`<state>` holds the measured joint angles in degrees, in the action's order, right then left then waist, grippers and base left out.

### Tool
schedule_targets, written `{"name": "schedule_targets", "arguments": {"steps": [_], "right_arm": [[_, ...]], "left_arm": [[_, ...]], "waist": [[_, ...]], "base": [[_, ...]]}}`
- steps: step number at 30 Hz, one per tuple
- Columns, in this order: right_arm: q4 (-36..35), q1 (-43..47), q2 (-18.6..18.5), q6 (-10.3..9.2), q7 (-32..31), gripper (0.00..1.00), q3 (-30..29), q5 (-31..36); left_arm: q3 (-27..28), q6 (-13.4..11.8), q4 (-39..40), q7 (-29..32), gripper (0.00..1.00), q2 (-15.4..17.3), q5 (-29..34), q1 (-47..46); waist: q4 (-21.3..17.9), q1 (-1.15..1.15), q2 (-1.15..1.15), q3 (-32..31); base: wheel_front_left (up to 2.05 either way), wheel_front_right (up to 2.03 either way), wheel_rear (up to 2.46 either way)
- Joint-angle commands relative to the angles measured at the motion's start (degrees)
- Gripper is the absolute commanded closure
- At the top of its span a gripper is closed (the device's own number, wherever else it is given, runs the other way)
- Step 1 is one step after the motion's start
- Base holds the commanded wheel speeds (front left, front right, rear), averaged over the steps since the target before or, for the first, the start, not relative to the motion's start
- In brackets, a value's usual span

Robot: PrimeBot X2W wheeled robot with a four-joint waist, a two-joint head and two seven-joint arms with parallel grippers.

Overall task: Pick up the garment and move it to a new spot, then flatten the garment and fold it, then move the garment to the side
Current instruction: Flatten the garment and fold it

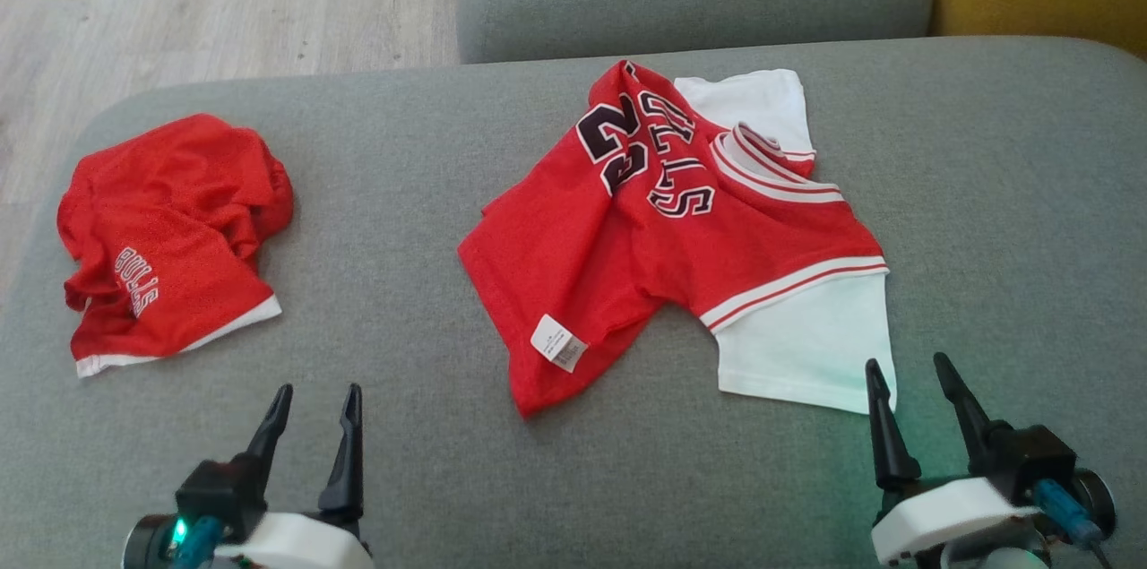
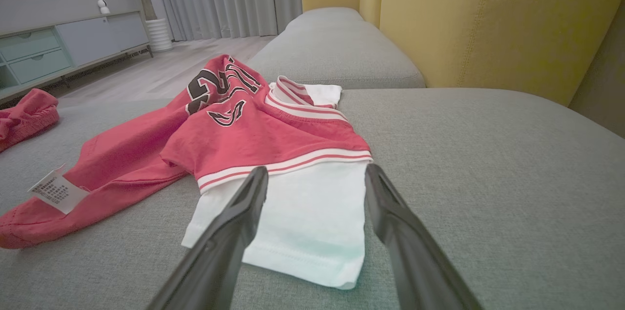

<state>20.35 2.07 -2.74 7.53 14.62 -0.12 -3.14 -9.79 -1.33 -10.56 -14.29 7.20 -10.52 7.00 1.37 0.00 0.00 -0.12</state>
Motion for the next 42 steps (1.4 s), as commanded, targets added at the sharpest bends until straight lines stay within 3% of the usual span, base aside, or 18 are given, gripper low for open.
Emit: {"name": "schedule_targets", "arguments": {"steps": [1, 16, 42], "right_arm": [[-1.4, -1.3, -0.4, -0.04, 0.4, 0.0, 1.6, -0.5], [-1.6, -1.8, -0.3, -0.04, 0.4, 0.0, 2.0, -0.9], [-2.8, -2.3, -0.4, -0.04, 0.4, 0.0, 1.9, -0.9]], "left_arm": [[3.2, 0.8, 1.7, -0.7, 0.0, -0.3, 0.9, -1.8], [7.1, 5.0, 1.5, -0.7, 0.0, -3.0, 4.4, -1.1], [7.5, 6.0, 2.3, -0.7, 0.0, -4.3, 5.9, -0.4]], "waist": [[0.1, 0.0, 0.0, -0.1], [-0.2, 0.0, 0.0, -0.1], [-0.2, 0.0, 0.0, -0.1]], "base": [[0.0, 0.0, 0.0], [0.0, 0.0, 0.0], [0.0, 0.0, 0.0]]}}
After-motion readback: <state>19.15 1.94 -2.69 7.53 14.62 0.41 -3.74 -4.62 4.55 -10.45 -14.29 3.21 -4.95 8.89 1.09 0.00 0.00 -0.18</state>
